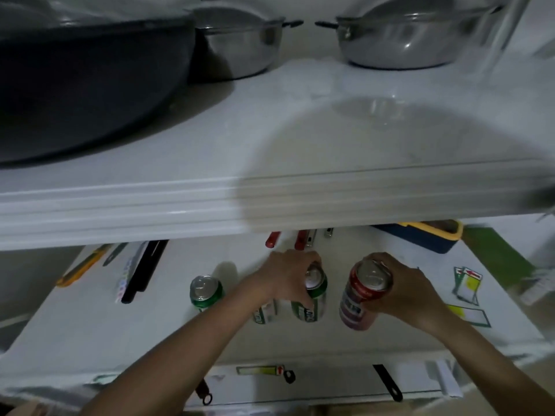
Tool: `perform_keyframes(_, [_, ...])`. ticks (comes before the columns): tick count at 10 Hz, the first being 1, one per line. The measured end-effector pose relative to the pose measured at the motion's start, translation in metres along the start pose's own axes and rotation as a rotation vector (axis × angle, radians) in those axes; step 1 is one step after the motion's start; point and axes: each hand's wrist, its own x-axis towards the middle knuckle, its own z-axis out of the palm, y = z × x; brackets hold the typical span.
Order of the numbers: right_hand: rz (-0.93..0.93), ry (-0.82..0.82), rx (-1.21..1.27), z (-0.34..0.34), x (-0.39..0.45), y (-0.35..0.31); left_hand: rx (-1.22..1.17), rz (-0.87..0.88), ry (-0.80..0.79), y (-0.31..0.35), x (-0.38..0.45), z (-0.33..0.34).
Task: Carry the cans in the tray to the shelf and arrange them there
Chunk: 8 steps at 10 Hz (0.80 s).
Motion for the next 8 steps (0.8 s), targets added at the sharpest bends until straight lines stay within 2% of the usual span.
perform_keyframes(2, [0.037, -0.057, 0.048, 0.006, 0.024, 0.025, 0.122, -0.007, -0.127, -0.006, 0.033, 0.016])
perform_keyframes(4, [0.011, -0.224, 0.112, -0.003, 0.041, 0.041, 0.177, -0.032, -0.184, -0.006, 0.045, 0.027])
perform_keyframes(7, [-0.077, -0.490, 0.049, -0.024, 0.060, 0.049, 0.235, -0.085, -0.115, -0.004, 0.041, 0.037])
perform_keyframes(8, [-0.078, -0.434, 0.005, -0.024, 0.049, 0.042, 0.061, -0.160, -0.003, -0.001, 0.023, 0.030])
